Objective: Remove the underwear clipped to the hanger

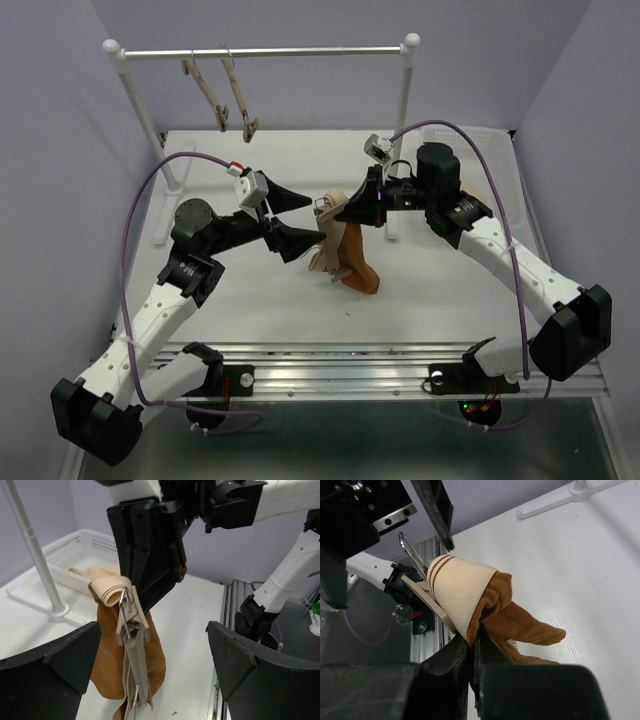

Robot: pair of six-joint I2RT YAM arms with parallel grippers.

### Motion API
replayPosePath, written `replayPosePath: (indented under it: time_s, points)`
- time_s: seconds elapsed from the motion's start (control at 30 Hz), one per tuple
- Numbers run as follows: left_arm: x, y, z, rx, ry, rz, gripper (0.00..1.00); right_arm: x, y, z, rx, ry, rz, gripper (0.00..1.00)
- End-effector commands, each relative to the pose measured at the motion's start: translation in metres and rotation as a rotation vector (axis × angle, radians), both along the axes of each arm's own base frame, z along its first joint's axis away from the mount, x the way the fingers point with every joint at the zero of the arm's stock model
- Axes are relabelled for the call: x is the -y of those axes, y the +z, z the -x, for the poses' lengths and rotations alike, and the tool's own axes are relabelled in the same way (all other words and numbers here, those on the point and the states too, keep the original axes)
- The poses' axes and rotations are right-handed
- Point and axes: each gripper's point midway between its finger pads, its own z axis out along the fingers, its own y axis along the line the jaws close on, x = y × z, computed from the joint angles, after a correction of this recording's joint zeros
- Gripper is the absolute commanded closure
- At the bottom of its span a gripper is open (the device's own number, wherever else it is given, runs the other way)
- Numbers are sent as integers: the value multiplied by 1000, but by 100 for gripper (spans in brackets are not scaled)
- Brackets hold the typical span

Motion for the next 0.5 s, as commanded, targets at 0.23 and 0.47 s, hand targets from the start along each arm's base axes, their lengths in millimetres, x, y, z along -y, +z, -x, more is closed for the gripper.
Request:
replayPosePath:
  time_s: [0.23, 0.47]
  points:
    - [6, 30, 7, 76, -61, 74, 1, -1, 25, -2, 46, 0, -35, 99]
    - [12, 23, -7, 33, -52, 56, 1, -1, 26, -2, 41, 0, -37, 99]
